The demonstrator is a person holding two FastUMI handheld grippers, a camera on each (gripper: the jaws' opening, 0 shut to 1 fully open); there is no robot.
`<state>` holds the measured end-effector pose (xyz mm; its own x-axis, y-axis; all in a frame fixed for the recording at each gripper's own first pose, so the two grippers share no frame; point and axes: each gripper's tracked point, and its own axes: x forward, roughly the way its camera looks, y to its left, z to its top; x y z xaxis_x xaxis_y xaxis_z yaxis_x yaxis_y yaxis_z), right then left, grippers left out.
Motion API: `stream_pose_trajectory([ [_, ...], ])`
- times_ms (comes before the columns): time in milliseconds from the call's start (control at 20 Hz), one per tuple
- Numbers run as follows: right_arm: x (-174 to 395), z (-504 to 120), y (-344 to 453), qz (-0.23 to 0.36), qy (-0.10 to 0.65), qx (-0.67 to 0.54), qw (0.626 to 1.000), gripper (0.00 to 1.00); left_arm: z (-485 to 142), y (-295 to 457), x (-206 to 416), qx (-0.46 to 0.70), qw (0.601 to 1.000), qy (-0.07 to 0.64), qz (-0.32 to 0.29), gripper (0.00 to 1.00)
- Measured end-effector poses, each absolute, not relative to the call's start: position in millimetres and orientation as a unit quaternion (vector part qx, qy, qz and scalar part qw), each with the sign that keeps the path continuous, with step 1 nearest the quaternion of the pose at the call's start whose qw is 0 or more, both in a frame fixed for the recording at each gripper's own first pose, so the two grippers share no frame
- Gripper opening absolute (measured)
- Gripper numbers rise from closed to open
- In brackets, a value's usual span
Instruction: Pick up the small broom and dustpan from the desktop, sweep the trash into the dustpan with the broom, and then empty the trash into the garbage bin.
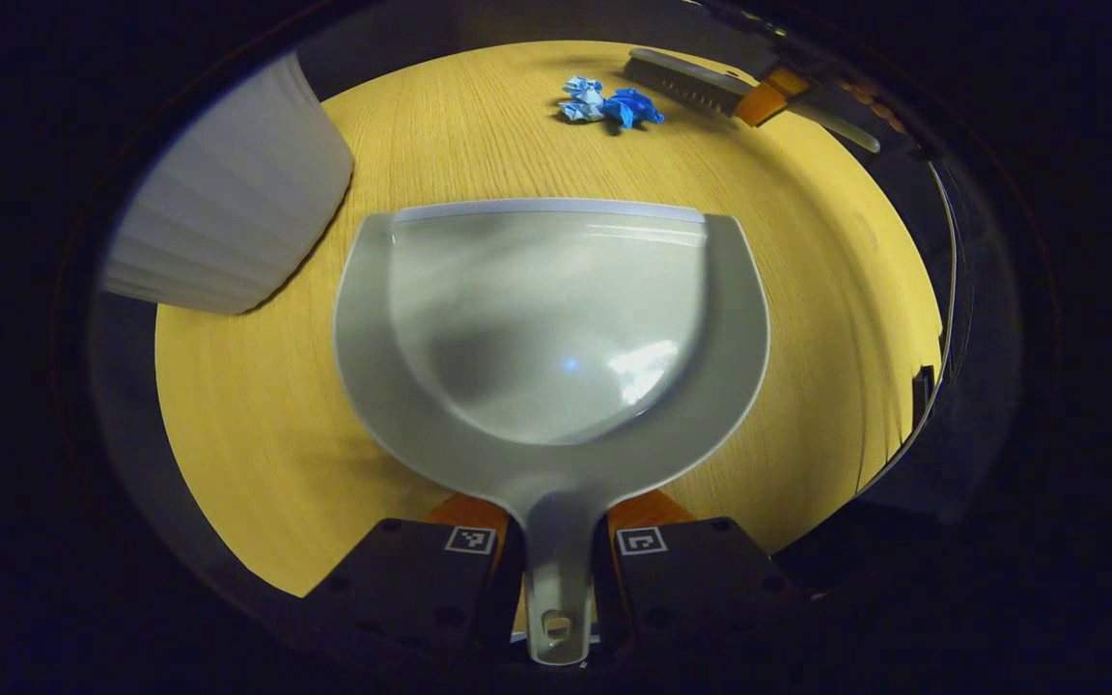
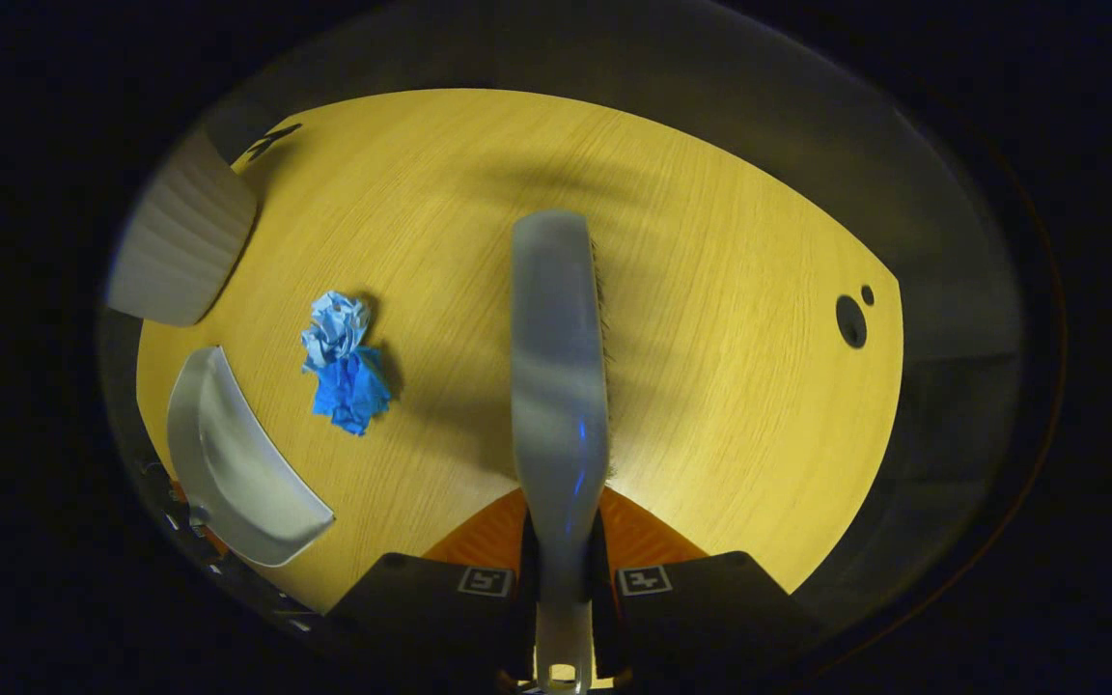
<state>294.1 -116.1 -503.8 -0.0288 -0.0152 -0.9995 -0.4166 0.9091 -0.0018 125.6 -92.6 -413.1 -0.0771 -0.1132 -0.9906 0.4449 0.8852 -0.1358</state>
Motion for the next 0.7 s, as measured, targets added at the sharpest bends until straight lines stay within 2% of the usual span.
stream_pose_trajectory([
  [200,329.7,-520.5,-109.1,0.169,0.694,-0.200,0.671,0.25,-413.9,-94.3,131.5,0.122,0.666,0.706,-0.208,0.29],
  [400,337.9,-535.7,-93.8,0.223,0.685,-0.245,0.648,0.25,-415.3,-95.3,133.1,0.127,0.668,0.703,-0.209,0.29],
  [600,312.9,-532.7,-69.3,0.296,0.680,-0.273,0.612,0.25,-415.0,-93.4,136.7,0.143,0.664,0.700,-0.220,0.30],
  [700,280.1,-525.8,-59.4,0.349,0.682,-0.288,0.575,0.25,-415.0,-93.0,140.1,0.146,0.667,0.695,-0.227,0.29],
])
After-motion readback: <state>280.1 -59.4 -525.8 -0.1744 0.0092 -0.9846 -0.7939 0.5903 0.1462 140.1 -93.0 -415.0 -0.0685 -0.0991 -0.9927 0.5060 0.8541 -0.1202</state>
